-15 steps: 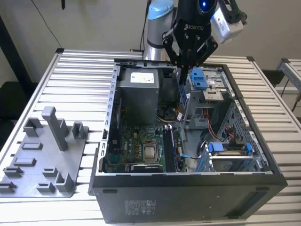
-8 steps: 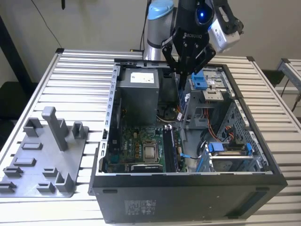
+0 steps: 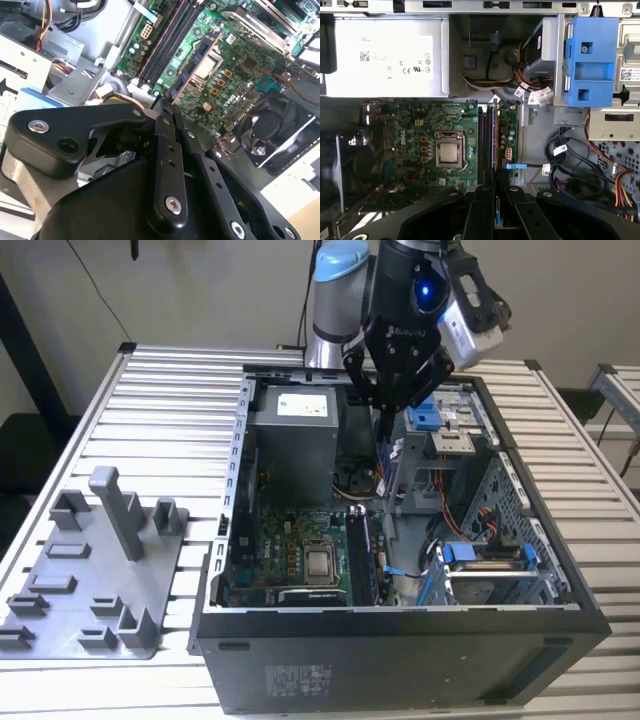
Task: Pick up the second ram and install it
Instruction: 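Insert the second ram into the second slot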
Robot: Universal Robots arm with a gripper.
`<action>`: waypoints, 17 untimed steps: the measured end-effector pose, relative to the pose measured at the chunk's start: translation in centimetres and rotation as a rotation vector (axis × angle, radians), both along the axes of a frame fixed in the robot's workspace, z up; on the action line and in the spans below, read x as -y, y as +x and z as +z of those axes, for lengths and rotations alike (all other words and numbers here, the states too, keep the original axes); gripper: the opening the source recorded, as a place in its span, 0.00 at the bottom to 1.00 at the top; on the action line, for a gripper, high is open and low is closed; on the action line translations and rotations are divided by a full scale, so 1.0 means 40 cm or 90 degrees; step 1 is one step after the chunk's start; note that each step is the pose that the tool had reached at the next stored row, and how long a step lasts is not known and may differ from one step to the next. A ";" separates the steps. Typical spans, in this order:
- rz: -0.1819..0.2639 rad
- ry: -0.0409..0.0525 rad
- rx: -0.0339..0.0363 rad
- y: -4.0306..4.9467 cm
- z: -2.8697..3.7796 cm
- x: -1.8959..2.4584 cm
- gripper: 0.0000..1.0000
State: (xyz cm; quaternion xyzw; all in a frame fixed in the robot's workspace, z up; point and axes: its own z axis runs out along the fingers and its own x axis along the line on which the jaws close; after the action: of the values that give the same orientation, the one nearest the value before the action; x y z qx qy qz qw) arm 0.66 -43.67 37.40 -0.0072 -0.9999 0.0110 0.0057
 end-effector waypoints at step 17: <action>0.000 -0.0004 0.0000 -0.001 -0.061 0.039 0.14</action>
State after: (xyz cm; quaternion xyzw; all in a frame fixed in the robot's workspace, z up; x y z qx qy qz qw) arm 0.63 -45.24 34.98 -0.0072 -0.9999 0.0113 0.0057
